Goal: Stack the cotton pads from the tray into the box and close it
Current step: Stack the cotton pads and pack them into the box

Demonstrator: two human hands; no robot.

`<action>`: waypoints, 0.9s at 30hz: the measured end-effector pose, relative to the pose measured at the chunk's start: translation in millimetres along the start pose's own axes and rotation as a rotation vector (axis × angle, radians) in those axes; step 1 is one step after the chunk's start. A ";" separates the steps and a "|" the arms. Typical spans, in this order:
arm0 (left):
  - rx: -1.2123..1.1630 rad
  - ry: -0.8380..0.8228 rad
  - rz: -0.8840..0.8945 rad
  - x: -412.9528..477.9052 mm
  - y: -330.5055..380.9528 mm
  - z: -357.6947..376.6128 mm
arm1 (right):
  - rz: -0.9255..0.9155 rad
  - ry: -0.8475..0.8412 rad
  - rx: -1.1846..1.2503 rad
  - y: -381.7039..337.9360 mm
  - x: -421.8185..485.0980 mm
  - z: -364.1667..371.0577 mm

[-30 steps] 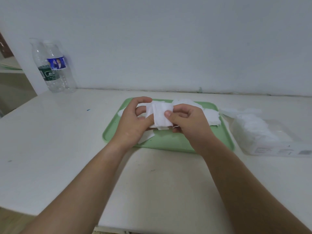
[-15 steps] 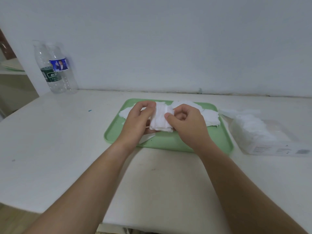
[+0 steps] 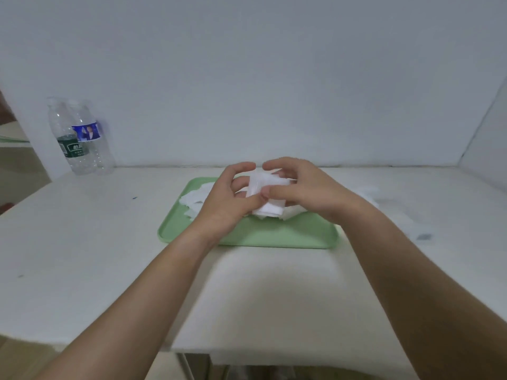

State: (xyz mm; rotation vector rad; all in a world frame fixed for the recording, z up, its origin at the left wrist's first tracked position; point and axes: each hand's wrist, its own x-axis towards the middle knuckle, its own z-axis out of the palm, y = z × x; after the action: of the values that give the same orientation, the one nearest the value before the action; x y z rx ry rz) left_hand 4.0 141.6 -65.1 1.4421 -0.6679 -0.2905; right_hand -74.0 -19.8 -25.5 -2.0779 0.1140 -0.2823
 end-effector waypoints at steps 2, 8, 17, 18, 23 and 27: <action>0.022 -0.010 0.030 -2.7 5.6 15.8 | 0.011 -0.058 0.002 -1.0 -10.7 -23.9; -0.004 -0.012 0.015 1.7 18.6 81.8 | 0.060 -0.056 -0.136 4.4 -49.5 -108.8; 0.485 -0.135 -0.112 41.7 -7.0 162.3 | 0.192 0.299 -0.522 72.8 -74.0 -209.0; 0.556 -0.155 -0.118 44.0 -7.4 166.5 | 0.200 0.283 -0.579 81.1 -73.2 -210.6; 0.752 -0.380 -0.095 51.6 -9.5 178.9 | 0.200 0.137 -0.684 106.6 -56.5 -206.7; 0.805 -0.435 -0.085 57.6 -14.2 185.8 | 0.201 0.032 -0.743 114.0 -35.2 -197.4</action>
State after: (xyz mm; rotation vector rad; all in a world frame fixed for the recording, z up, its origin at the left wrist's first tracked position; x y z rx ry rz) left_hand -55.6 -44.1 -66.7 2.2068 -1.1591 -0.4351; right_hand -152.8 -236.3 -35.2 -2.7679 0.5079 -0.1580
